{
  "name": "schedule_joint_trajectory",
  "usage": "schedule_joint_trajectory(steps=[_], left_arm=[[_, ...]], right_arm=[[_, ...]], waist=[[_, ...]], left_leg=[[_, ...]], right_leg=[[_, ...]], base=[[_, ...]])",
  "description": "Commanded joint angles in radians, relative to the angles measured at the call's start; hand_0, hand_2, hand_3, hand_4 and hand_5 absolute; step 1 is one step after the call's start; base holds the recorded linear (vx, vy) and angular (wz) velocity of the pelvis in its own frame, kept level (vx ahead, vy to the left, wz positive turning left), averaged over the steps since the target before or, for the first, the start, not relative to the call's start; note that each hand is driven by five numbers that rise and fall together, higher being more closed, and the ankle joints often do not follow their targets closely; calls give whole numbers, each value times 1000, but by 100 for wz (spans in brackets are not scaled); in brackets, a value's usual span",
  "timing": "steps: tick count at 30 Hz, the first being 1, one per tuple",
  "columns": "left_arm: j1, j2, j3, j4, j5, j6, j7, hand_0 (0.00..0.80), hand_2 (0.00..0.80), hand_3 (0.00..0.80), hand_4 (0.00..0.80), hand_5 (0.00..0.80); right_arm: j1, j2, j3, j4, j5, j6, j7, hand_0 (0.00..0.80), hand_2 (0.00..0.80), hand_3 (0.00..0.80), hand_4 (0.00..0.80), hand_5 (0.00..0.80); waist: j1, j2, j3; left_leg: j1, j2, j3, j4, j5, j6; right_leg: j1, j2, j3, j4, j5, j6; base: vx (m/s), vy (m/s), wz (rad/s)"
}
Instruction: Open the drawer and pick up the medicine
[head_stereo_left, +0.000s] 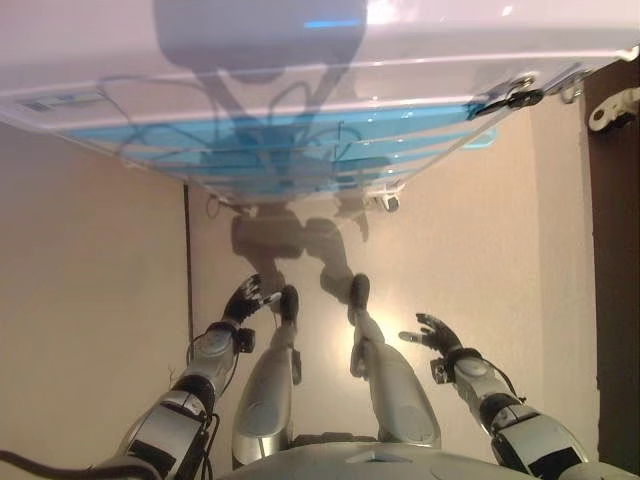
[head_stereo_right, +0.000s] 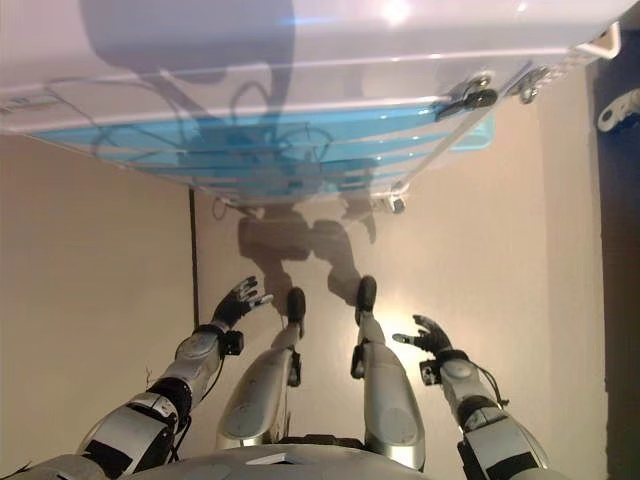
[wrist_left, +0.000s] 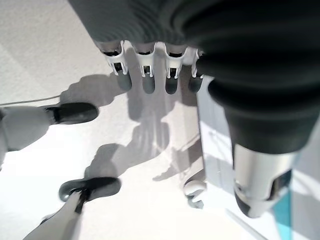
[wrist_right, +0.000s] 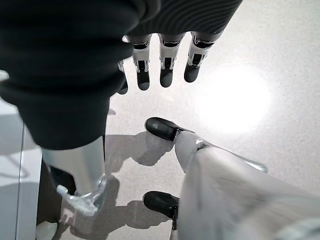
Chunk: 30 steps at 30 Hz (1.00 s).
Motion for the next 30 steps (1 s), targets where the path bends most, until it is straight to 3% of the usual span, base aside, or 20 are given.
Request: schedule_joint_trajectory(steps=[1, 9, 18, 21, 25, 27, 30], left_arm=[[-11, -1, -33, 5, -46, -42, 20, 0, 0, 0, 0, 0], [-44, -2, -38, 4, -76, -74, 39, 0, 0, 0, 0, 0], [-48, -12, -32, -124, -299, -130, -151, 0, 0, 0, 0, 0], [-40, -11, -36, -208, -442, -113, -282, 0, 0, 0, 0, 0], [-26, -7, -21, -326, -746, -61, -554, 0, 0, 0, 0, 0], [-23, -12, -9, -362, -829, -38, -638, 0, 0, 0, 0, 0], [-28, -20, 0, -394, -870, -21, -678, 0, 0, 0, 0, 0]], right_arm=[[30, -19, 39, -21, 38, -11, -12, 0, 0, 0, 0, 0], [9, -24, 39, -39, 54, -1, -17, 0, 0, 0, 0, 0], [-4, -38, 36, -54, 60, 3, -25, 0, 0, 0, 0, 0], [4, -50, 31, -76, 61, 18, -27, 0, 0, 0, 0, 0], [22, -69, 33, -105, 46, 32, -20, 0, 0, 0, 0, 0], [32, -72, 35, -123, 42, 39, -26, 0, 0, 0, 0, 0], [42, -78, 35, -145, 43, 54, -29, 0, 0, 0, 0, 0]], waist=[[-13, 2, -8], [-17, -9, 18], [-22, 0, 26], [-24, 6, 26], [-28, 5, 26], [-31, 1, 26], [-31, -3, 26]], left_leg=[[-144, -51, -27, -6, 98, 40], [-193, -63, -36, 18, 99, 42], [-237, -74, -37, 83, 81, 42], [-258, -76, -35, 108, 74, 45], [-288, -78, -23, 149, 55, 53], [-328, -88, -21, 224, 30, 61], [-387, -101, -25, 353, -18, 74]], right_leg=[[-115, 10, 40, 125, 10, 49], [-173, 6, 36, 157, 15, 52], [-213, -6, 38, 200, 11, 51], [-231, -9, 37, 223, 4, 50], [-257, -5, 45, 251, -5, 48], [-288, -5, 48, 305, -20, 45], [-336, -6, 57, 400, -51, 39]], base=[[-23, -3, 3], [-11, -3, 1], [-4, 2, 0], [10, 31, 3], [-5, 31, -4], [-44, 15, -6], [-38, 10, -7]])
